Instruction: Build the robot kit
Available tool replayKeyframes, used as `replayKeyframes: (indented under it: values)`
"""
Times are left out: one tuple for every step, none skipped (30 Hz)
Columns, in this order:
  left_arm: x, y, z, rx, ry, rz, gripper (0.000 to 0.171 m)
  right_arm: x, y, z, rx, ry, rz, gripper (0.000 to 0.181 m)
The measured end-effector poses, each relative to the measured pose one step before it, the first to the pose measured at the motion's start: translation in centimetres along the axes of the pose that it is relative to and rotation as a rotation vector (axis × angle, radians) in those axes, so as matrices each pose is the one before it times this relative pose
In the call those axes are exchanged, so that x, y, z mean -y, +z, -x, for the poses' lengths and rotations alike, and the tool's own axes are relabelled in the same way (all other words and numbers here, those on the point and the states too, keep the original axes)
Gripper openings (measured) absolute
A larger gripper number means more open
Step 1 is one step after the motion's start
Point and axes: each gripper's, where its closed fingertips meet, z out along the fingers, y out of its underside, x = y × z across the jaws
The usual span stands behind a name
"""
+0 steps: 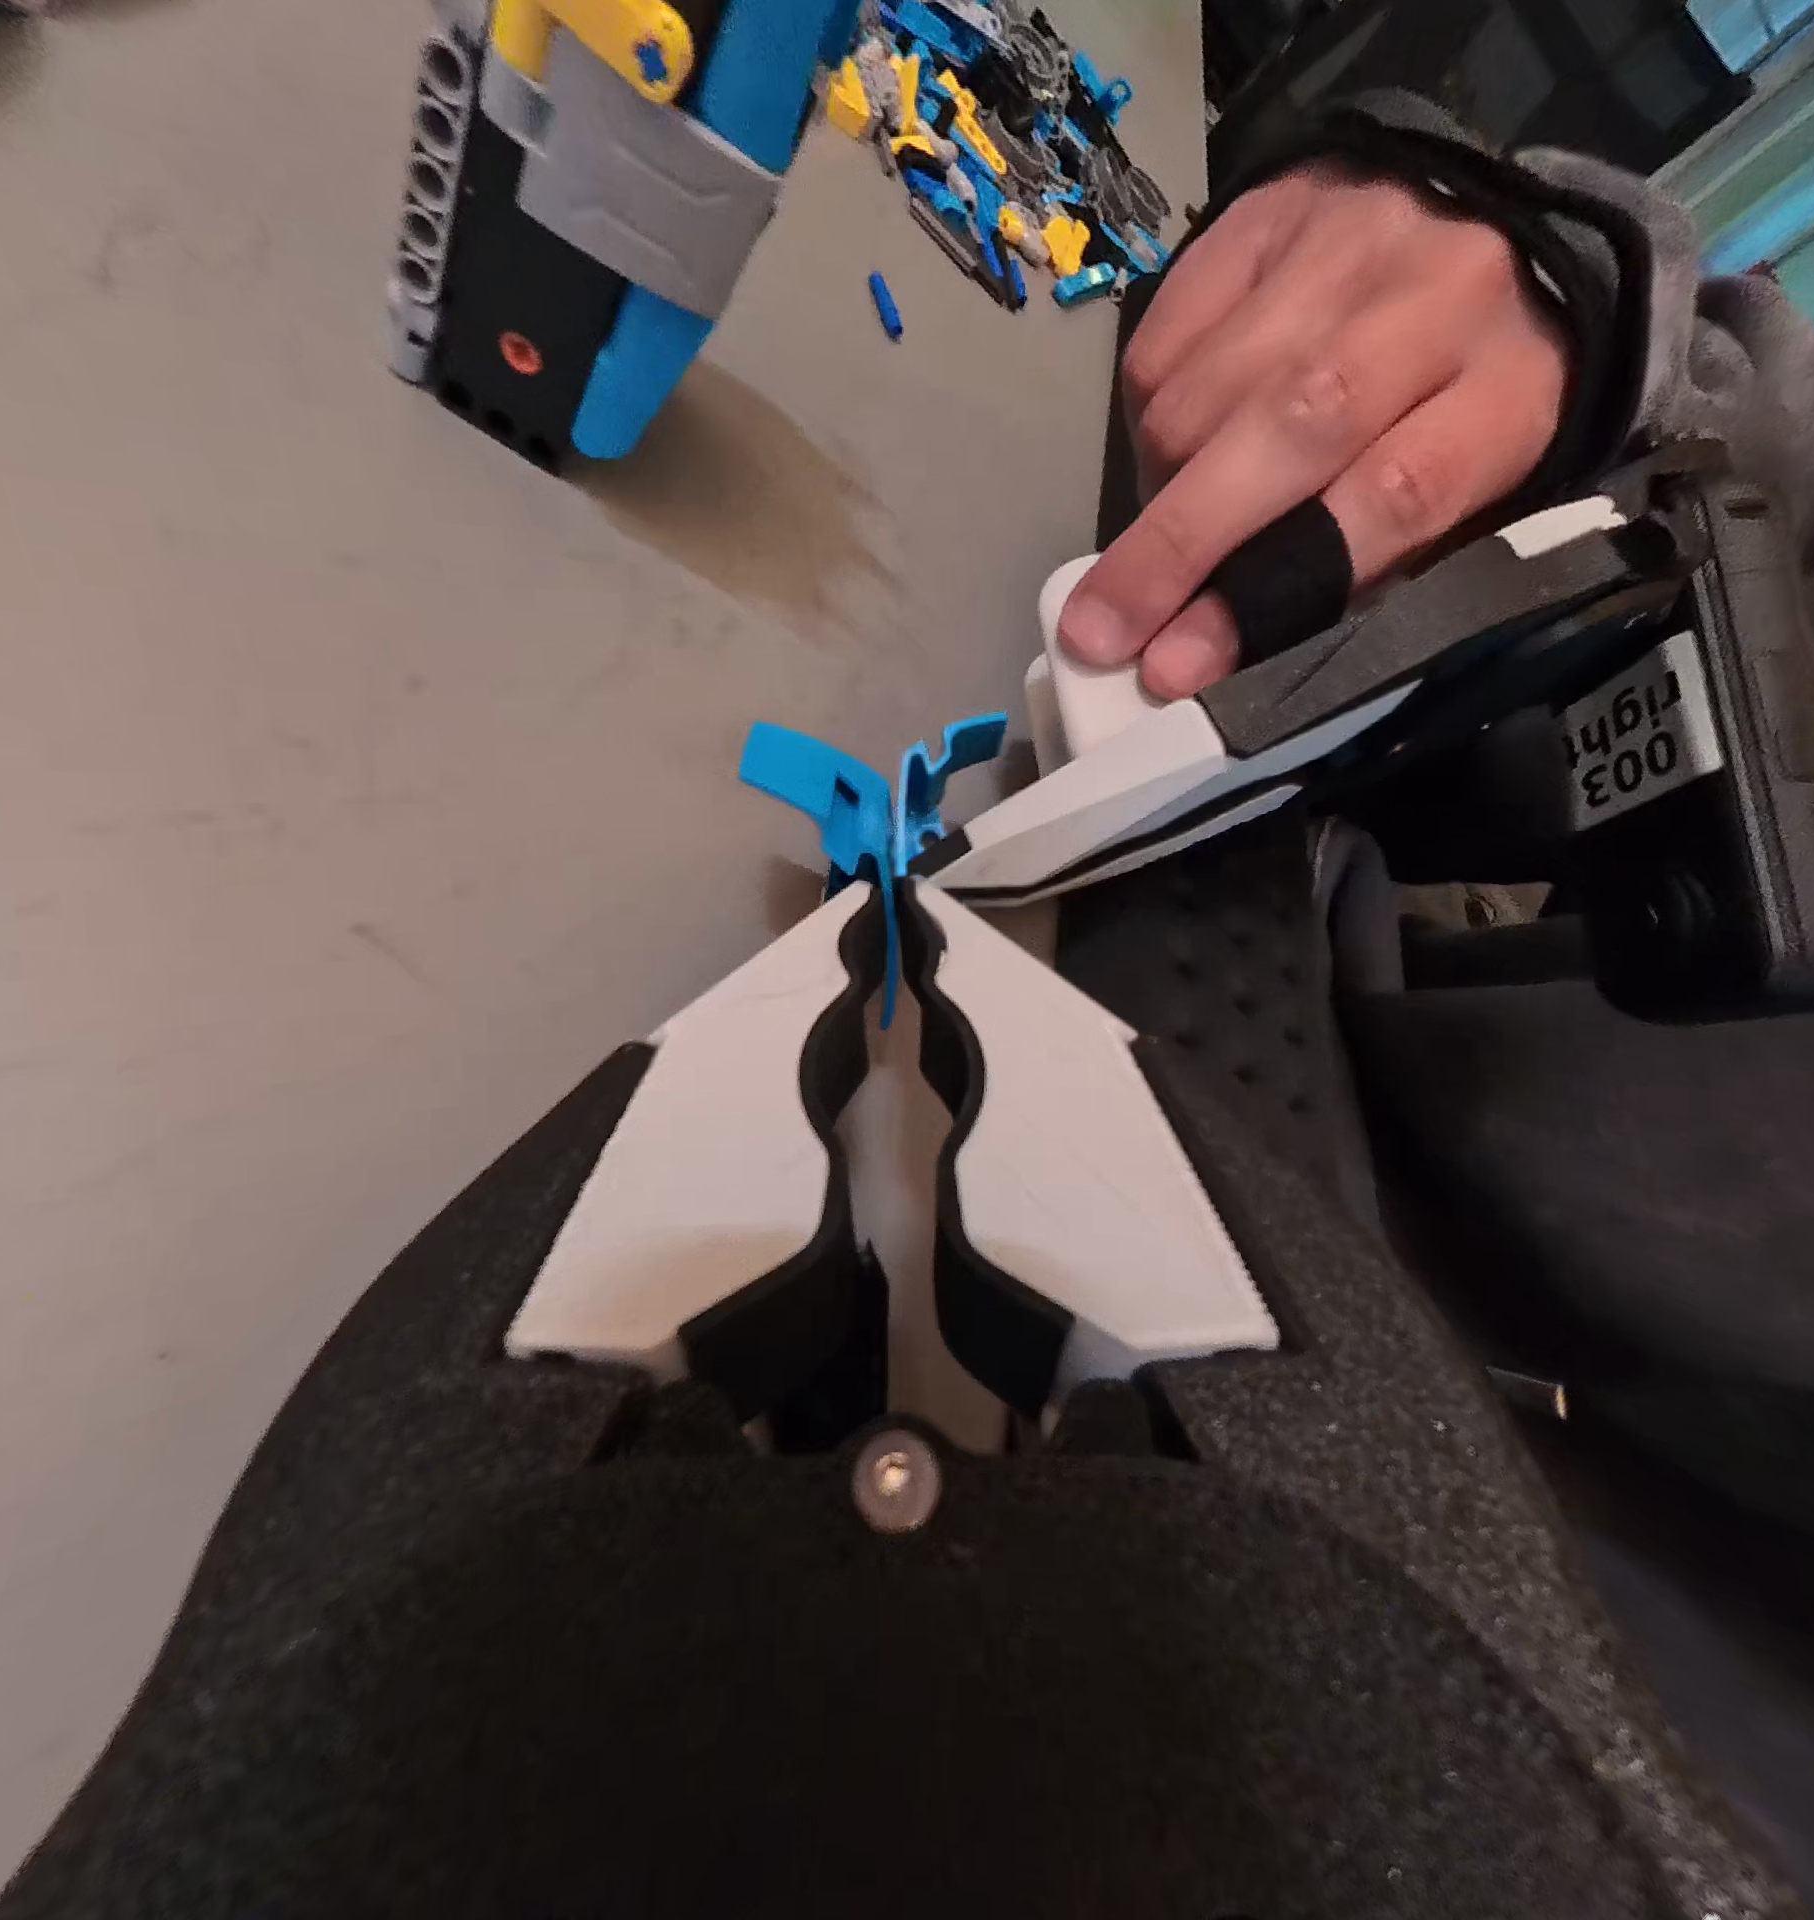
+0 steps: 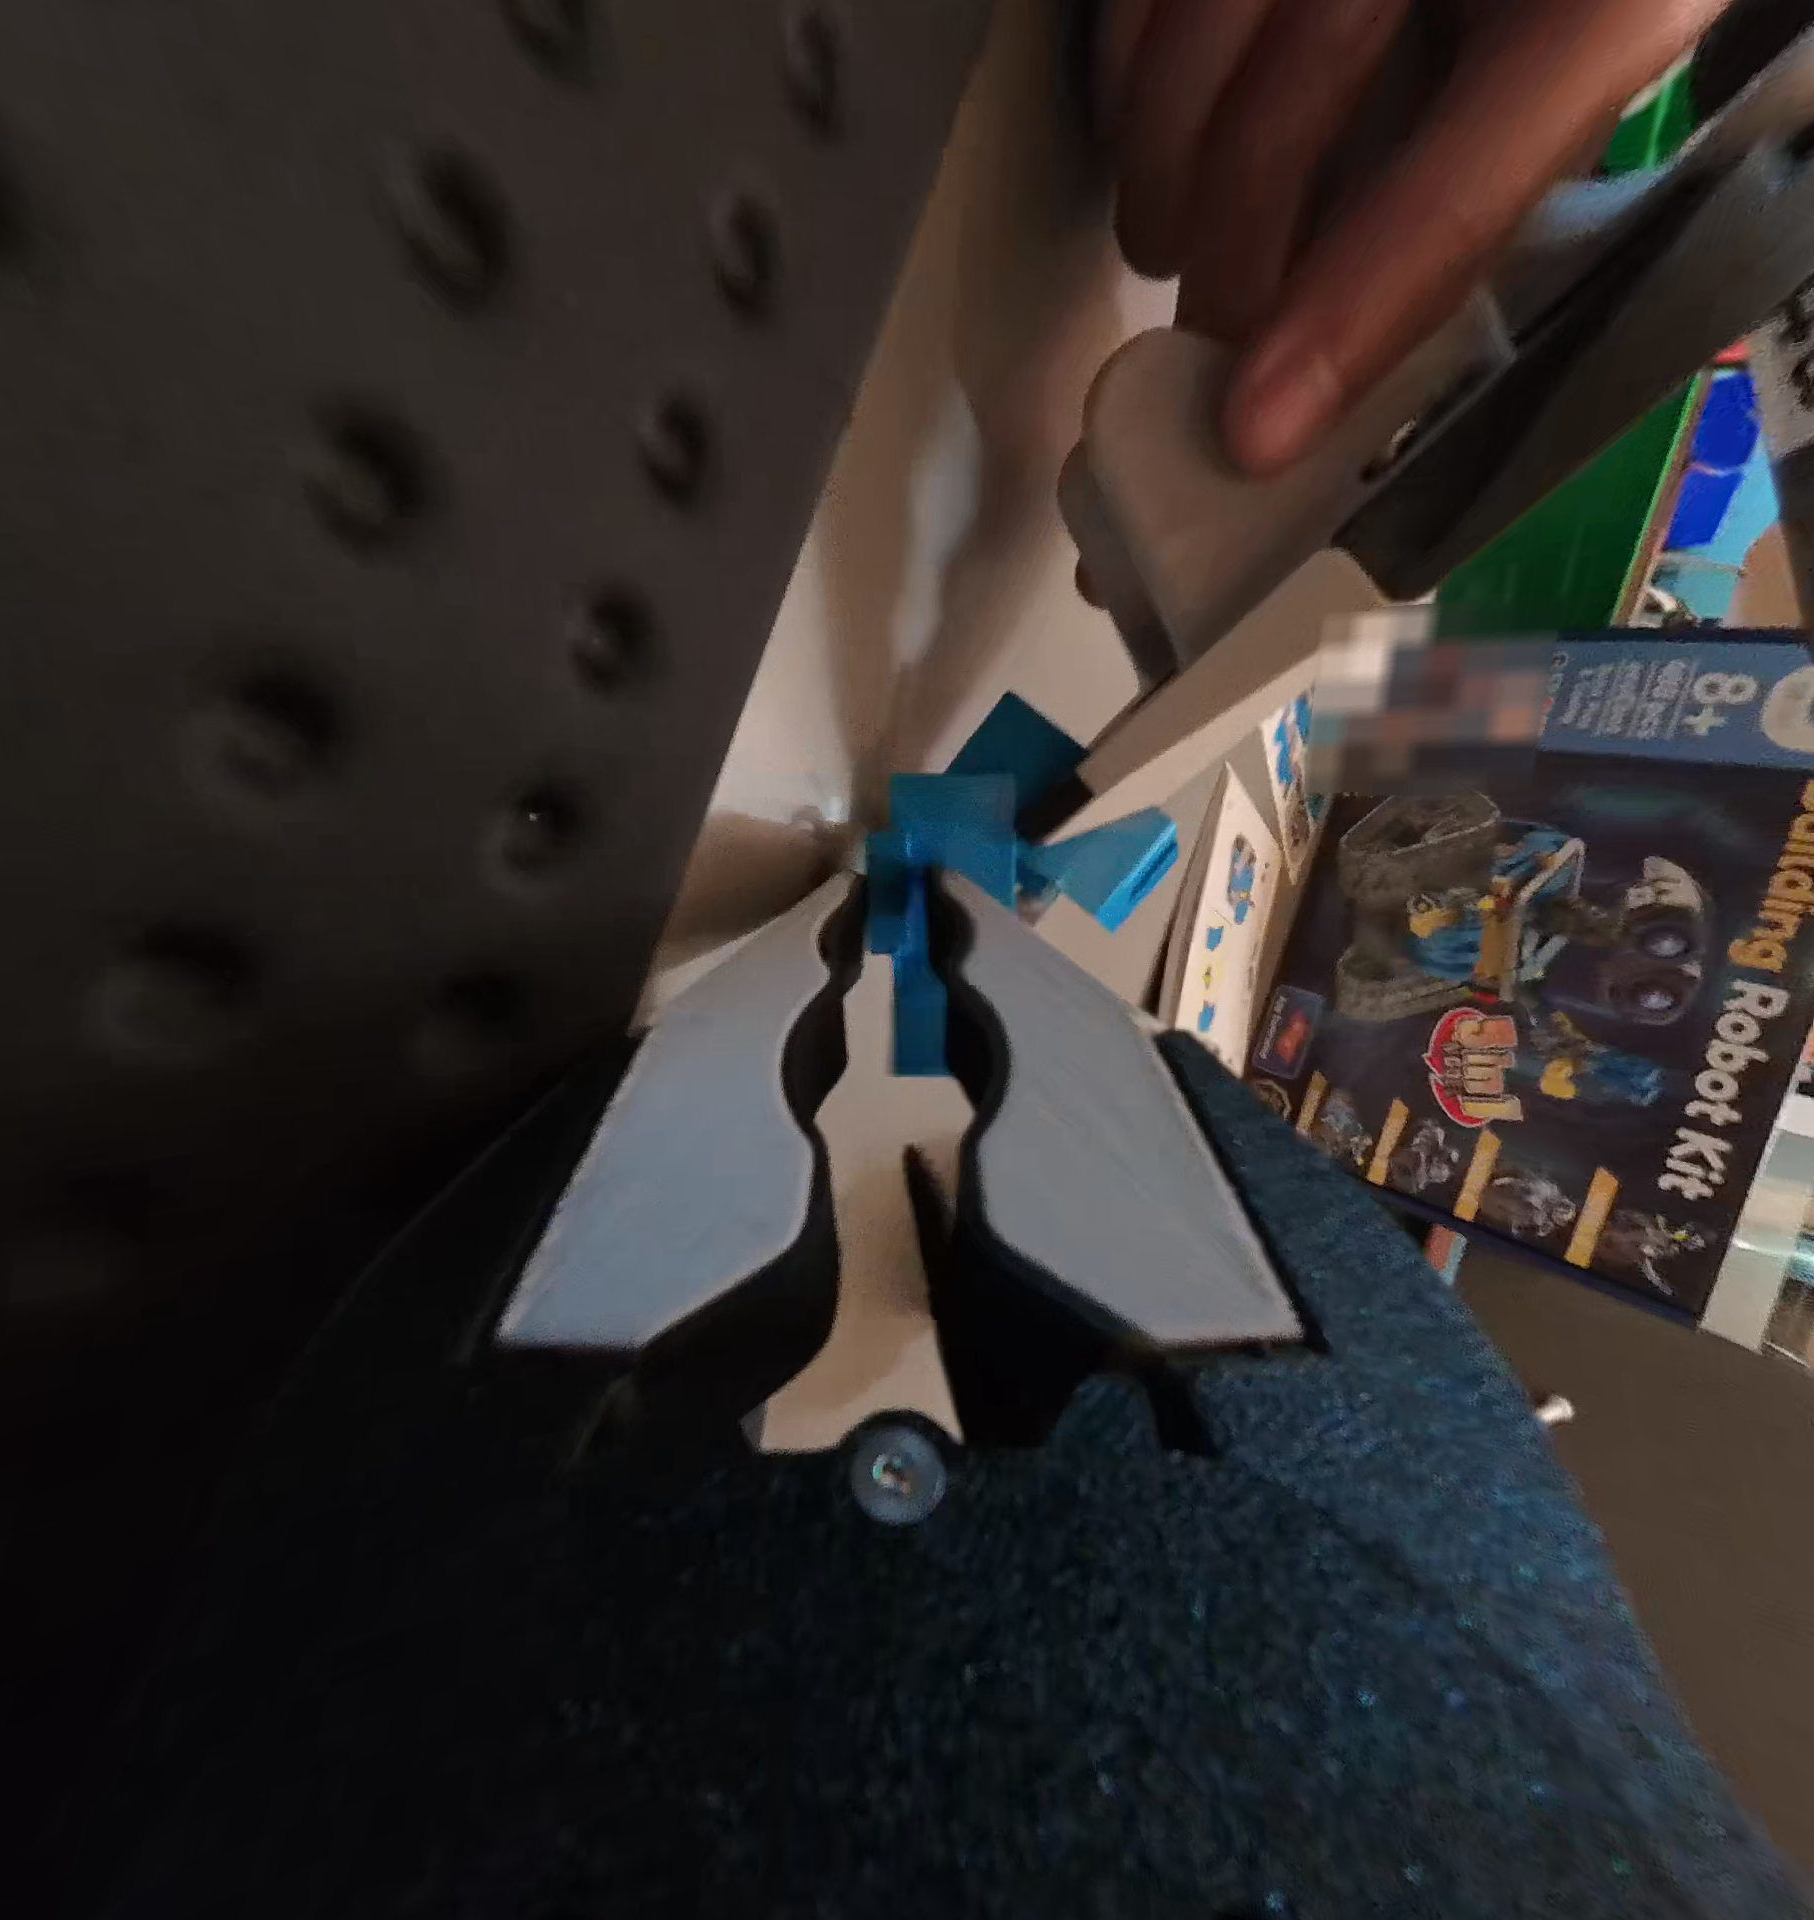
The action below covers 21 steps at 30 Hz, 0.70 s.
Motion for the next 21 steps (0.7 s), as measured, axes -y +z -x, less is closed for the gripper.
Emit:
replayKeyframes:
  values:
    - [0.046,0.097,-0.04,0.0015,-0.0002,-0.00196,0.001,0.098,0.051,0.184,0.0212,0.005,-0.0036,0.013]
    - [0.046,0.002,0.036,0.0008,-0.0033,-0.00204,0.001,-0.002,-0.002,-0.055,0.0064,0.0092,-0.0031,0.014]
    - [-0.003,-0.021,-0.054,-0.0067,-0.0032,-0.00009,0.001,-0.117,-0.057,-0.132,0.003,0.0125,0.0013,0.018]
    - [0.039,-0.029,0.002,-0.002,-0.0032,-0.00276,0.001,-0.169,-0.135,-0.215,0.002,0.0276,0.0059,0.024]
    - [0.029,-0.003,0.034,0.0007,-0.0021,-0.00119,0.001,-0.191,-0.215,-0.087,0.0177,0.0505,0.0066,0.029]
    - [-0.04,0.048,-0.022,-0.0004,0.0017,0.00331,0.001,-0.211,-0.374,0.276,0.0449,0.0596,0.0073,0.031]
    - [-0.051,0.067,-0.036,0.0017,0.0044,0.00325,0.001,-0.064,-0.524,0.283,0.0448,0.0562,-0.0045,0.038]
    - [-0.03,0.064,-0.095,-0.0007,0.0045,0.00157,0.001,0.045,-0.631,0.427,0.0529,0.0616,-0.0133,0.043]
    - [-0.07,0.088,-0.115,-0.0026,0.0026,0.00321,0.001,-0.022,-0.646,0.63,0.0669,0.0713,-0.0112,0.044]
    - [-0.044,0.062,-0.103,-0.0016,0.0021,0.00176,0.001,-0.251,-0.529,0.531,0.0635,0.0886,0.0,0.04]
    - [-0.036,0.046,-0.068,-0.0002,0.0038,0.00185,0.001,-0.579,-0.287,-0.026,0.0347,0.1121,0.0214,0.044]
    - [-0.005,-0.007,-0.008,0.0028,0.0035,-0.00014,0.001,-0.48,-0.165,0.081,0.0459,0.1275,0.0207,0.045]
    - [0.006,-0.02,0.019,0.002,0.0,-0.00129,0.001,-0.094,-0.078,0.129,0.0448,0.1411,0.0015,0.044]
    - [0.001,-0.016,0.006,-0.0003,-0.0012,-0.00114,0.001,0.309,0.06,0.177,0.0454,0.1375,-0.0159,0.045]
    - [0.009,-0.023,-0.012,-0.0007,-0.0001,-0.00108,0.001,0.855,0.127,0.668,0.0671,0.1333,-0.0456,0.045]
    - [-0.005,-0.011,-0.029,-0.0003,0.0014,-0.0002,0.001,0.946,0.084,1.519,0.1088,0.1053,-0.054,0.045]
    - [-0.023,-0.006,-0.021,0.0,0.0013,0.00093,0.001,0.683,0.101,1.253,0.082,0.0721,-0.038,0.045]
    - [-0.019,0.007,-0.015,0.0009,0.0017,0.00057,0.001,0.566,0.144,0.141,0.0074,0.0558,-0.0303,0.044]
    - [-0.008,-0.005,-0.029,0.0009,0.0024,0.00005,0.001,0.34,0.148,-0.309,-0.0218,0.0308,-0.0204,0.043]
    - [-0.016,0.005,-0.053,-0.0014,0.0029,0.00047,0.001,0.07,0.146,-0.87,-0.0549,0.0114,-0.0024,0.044]
    - [-0.022,0.002,-0.057,-0.0017,0.003,0.00088,0.001,-0.128,0.153,-1.221,-0.0736,0.001,0.008,0.044]
